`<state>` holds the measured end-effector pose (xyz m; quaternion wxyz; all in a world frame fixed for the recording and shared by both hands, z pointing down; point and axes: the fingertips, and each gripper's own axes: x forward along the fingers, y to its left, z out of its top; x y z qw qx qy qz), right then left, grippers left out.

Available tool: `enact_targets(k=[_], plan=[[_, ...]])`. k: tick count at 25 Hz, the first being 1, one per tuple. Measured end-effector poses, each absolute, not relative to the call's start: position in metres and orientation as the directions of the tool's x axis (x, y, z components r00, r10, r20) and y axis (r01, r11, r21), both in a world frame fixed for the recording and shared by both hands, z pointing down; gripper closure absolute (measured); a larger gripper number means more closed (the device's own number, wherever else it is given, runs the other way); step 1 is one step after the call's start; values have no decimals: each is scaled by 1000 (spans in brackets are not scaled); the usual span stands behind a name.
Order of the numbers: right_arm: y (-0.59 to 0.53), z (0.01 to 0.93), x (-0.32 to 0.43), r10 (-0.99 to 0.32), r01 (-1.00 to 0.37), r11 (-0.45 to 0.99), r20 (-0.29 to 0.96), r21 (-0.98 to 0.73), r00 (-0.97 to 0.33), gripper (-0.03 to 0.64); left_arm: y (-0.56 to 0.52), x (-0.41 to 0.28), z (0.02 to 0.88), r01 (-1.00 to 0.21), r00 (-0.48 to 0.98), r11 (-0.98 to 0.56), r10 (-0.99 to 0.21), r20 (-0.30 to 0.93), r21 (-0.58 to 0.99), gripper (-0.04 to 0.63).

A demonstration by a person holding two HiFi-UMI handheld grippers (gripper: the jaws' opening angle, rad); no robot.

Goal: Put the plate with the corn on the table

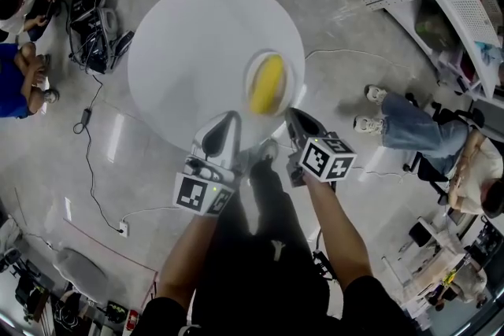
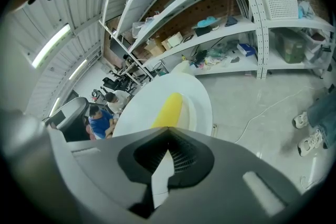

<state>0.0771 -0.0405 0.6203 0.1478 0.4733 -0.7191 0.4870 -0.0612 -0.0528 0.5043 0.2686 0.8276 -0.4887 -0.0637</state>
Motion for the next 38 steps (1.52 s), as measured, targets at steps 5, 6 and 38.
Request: enact_targets(k=[5,6,38], plan=[[-42,600,75,-563,-823,82,655,-562,-504,607,-51,-63,486,-780,507,-383,-851,140,495,592],[-42,595,75,-568,-823,83,652,-562,-502,607,-49,-62,482,-782,505,-384,-852,139,491,592],[-4,409,68,-735,-792,225,435,-567,-521,607,22,-54,346,-825,466,-419,-884,36,380,592]])
